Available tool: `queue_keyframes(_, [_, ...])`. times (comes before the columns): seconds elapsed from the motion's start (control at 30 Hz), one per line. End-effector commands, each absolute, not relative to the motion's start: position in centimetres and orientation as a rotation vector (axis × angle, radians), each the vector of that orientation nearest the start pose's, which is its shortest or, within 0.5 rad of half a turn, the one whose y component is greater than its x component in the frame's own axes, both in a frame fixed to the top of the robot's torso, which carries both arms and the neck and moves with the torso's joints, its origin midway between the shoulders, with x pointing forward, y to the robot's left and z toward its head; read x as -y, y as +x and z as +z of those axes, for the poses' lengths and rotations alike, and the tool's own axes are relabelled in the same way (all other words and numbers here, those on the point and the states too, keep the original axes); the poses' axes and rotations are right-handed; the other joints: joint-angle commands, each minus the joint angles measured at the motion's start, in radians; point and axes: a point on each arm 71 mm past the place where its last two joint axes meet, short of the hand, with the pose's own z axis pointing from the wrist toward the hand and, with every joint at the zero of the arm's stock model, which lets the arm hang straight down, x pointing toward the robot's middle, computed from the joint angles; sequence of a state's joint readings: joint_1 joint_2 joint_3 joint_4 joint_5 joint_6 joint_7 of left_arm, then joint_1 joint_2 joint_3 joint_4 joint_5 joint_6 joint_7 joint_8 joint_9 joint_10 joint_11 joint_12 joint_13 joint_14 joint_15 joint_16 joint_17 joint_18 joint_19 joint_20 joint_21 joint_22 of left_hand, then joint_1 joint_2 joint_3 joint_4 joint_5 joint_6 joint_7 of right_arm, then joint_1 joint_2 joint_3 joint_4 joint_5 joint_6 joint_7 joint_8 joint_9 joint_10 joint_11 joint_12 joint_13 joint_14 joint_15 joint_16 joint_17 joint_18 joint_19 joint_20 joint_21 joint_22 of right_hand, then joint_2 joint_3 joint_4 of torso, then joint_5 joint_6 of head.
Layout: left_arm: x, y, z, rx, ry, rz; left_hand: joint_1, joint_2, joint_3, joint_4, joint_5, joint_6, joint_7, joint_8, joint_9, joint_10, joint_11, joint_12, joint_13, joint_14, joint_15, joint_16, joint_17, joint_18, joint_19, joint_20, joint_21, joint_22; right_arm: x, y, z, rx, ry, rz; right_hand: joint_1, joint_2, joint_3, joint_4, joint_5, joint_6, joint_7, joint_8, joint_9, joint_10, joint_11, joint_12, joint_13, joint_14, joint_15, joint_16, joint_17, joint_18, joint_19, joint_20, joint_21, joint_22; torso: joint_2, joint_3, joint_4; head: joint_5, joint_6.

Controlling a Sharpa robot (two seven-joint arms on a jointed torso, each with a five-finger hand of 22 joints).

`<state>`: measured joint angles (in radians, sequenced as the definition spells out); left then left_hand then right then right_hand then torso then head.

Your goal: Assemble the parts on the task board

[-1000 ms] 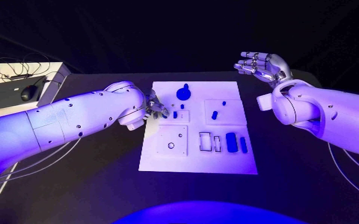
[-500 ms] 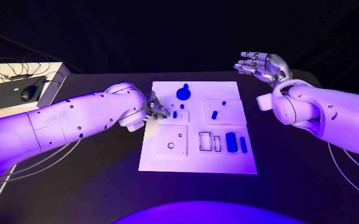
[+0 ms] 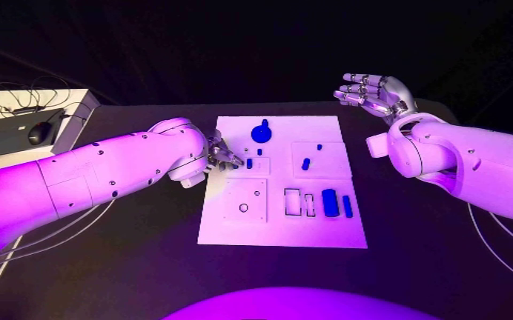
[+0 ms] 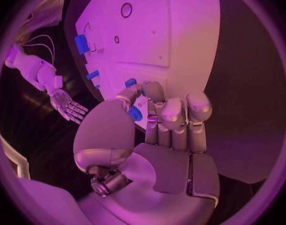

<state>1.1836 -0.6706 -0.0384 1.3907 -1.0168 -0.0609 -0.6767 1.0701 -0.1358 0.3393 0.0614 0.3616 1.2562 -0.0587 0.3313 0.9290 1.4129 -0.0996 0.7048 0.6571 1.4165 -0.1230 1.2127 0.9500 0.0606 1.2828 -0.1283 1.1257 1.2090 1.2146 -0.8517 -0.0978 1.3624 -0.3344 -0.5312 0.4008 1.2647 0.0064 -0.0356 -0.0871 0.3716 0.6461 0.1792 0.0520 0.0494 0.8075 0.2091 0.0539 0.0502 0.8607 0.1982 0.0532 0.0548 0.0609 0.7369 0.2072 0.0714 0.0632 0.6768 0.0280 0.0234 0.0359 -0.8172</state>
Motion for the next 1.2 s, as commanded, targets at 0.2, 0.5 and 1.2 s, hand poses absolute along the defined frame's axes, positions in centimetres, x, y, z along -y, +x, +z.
queue_keyframes(0.2, [-17.8, 49.6, -24.0, -2.268, -0.418, -0.33, 0.035, 0.014, -0.194, 0.059, 0.003, 0.009, -0.006, 0.001, 0.001, 0.005, 0.001, 0.008, -0.003, 0.0, 0.004, 0.005, 0.002, -0.015, 0.003, 0.003, 0.005, 0.001, 27.0, 51.2, -18.9, -1.339, 0.785, 1.125, 0.002, 0.0, 0.0, -0.006, 0.004, -0.009, 0.078, -0.006, -0.001, -0.004, 0.003, -0.004, 0.0, -0.007, -0.003, 0.0, -0.001, -0.004, -0.01, 0.0, -0.006, -0.002, 0.0, -0.0003, 0.0007, -0.001, 0.0])
queue_keyframes(0.5, [-18.1, 49.5, -23.9, -2.267, -0.419, -0.329, 0.051, 0.013, -0.216, 0.076, 0.003, 0.01, -0.005, 0.001, 0.002, 0.004, 0.001, 0.01, -0.003, 0.0, 0.004, 0.006, 0.002, -0.016, 0.003, 0.002, 0.006, 0.002, 27.1, 51.2, -19.0, -1.339, 0.786, 1.124, 0.002, 0.0, 0.0, -0.006, 0.004, -0.009, 0.078, -0.006, -0.001, -0.004, 0.003, -0.004, 0.0, -0.006, -0.004, 0.0, -0.001, -0.004, -0.012, 0.0, -0.006, -0.002, 0.0, 0.0, 0.0004, -0.001, 0.001])
queue_keyframes(1.2, [-18.8, 49.2, -23.0, -2.273, -0.451, -0.372, 0.042, 0.043, -0.355, 0.097, 0.002, 0.008, -0.003, 0.006, 0.007, 0.001, 0.002, 0.011, -0.003, -0.001, 0.005, 0.005, 0.001, -0.015, 0.002, 0.003, 0.005, 0.0, 27.2, 51.2, -19.0, -1.345, 0.788, 1.122, 0.003, -0.001, 0.001, -0.008, 0.003, -0.01, 0.078, -0.006, -0.001, -0.004, 0.003, -0.004, 0.0, -0.009, -0.003, 0.0, -0.001, -0.004, -0.016, 0.0, -0.006, -0.002, 0.0, 0.0004, 0.0009, -0.004, 0.001])
